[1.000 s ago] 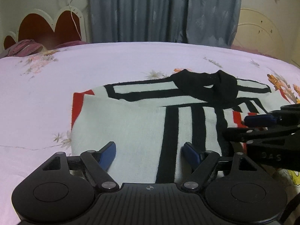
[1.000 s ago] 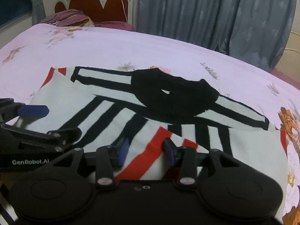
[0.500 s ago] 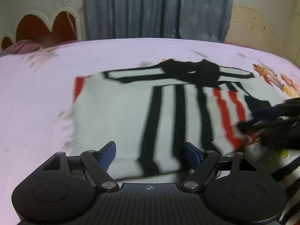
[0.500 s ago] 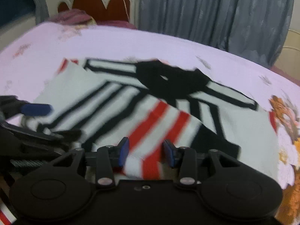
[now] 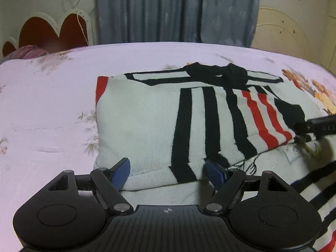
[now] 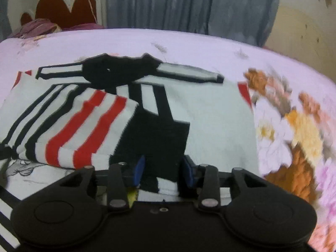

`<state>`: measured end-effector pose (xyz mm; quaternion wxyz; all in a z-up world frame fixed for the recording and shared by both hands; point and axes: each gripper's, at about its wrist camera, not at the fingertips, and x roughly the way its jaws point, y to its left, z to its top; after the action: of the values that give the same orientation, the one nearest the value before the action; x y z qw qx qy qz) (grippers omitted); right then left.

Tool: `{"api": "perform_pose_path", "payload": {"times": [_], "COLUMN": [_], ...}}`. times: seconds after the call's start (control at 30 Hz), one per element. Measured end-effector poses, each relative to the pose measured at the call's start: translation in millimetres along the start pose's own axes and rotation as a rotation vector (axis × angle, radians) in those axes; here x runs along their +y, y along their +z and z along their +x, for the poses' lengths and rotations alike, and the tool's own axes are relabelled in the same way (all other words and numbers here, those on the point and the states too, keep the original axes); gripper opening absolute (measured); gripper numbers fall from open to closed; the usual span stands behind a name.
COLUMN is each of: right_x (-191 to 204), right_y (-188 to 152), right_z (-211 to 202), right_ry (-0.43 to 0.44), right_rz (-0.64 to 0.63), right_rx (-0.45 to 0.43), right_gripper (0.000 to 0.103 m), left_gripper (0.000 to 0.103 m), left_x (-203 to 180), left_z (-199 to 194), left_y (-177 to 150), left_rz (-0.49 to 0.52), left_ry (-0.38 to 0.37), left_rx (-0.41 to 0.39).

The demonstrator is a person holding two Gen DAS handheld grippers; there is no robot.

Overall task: Fold small clothes
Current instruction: 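Grasp the striped hem of the sweater with both grippers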

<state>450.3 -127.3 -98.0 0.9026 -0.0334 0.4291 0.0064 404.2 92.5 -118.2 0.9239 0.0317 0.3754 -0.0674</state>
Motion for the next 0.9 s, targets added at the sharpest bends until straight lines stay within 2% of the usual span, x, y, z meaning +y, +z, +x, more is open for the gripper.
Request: {"api": "perform_pose_path", "payload": {"times": [0.1, 0.17, 0.47, 0.5, 0.53, 0.57, 0.6, 0.63, 0.67, 0.7, 0.73, 0.83, 0.9], "right_x": [3.1, 3.9, -2.3, -2.8, -4.1, -5.7, -7.2, -9.9, -10.5, -8.0, -4.7, 3.3, 0.8], "right_y": [-0.4, -4.9, -6.1, -6.1, -5.9, -6.0, -5.7, -5.5, -5.2, -4.4, -3.3, -4.9, -9.7], "right_z": [-9.7, -1.8, 0.8, -0.6, -0.8, 0.4, 2.7, 4.6, 4.8, 4.4, 3.0, -3.3, -6.1], "right_ry": [-0.009, -0.02, -0.017, -0.017, -0.023, -0.024, -0.008, 0.024, 0.054, 0.061, 0.075, 0.058, 0.063], "right_rz": [0.005, 0.0, 0.076, 0.083, 0.098, 0.115, 0.134, 0.16, 0.166, 0.148, 0.125, 0.075, 0.09], "right_rx": [-0.038, -0.016, -0.032, -0.042, -0.061, -0.066, -0.059, -0.057, -0.057, -0.055, -0.052, -0.048, -0.044], "right_gripper": [0.037, 0.037, 0.038, 0.041, 0.05, 0.053, 0.049, 0.038, 0.033, 0.02, 0.012, 0.01, 0.01], "left_gripper": [0.078, 0.078, 0.078, 0.078, 0.078, 0.078, 0.078, 0.078, 0.078, 0.078, 0.078, 0.078, 0.078], "left_x": [-0.7, -2.6, -1.2, -1.5, -1.4, -1.1, -1.3, -1.5, -1.9, -2.2, -2.4, -3.5, -4.7], "left_z": [-1.1, -0.8, -2.9, -2.5, -2.4, -2.4, -2.4, -2.1, -2.0, -2.4, -2.5, -3.1, -2.8], "left_y": [-1.6, -2.6, -5.9, -5.2, -4.5, -3.8, -3.2, -3.0, -2.9, -3.2, -3.1, -3.1, -4.6], "left_rz": [0.0, 0.009, 0.034, 0.034, 0.035, 0.032, 0.029, 0.032, 0.034, 0.033, 0.032, 0.029, 0.042], "left_ry": [-0.003, 0.0, -0.013, -0.013, -0.013, -0.014, -0.014, -0.014, -0.013, -0.013, -0.013, -0.009, -0.005], "left_rx": [-0.005, -0.009, -0.014, -0.011, -0.008, -0.004, -0.002, 0.0, 0.0, 0.0, -0.001, -0.001, -0.002]}}
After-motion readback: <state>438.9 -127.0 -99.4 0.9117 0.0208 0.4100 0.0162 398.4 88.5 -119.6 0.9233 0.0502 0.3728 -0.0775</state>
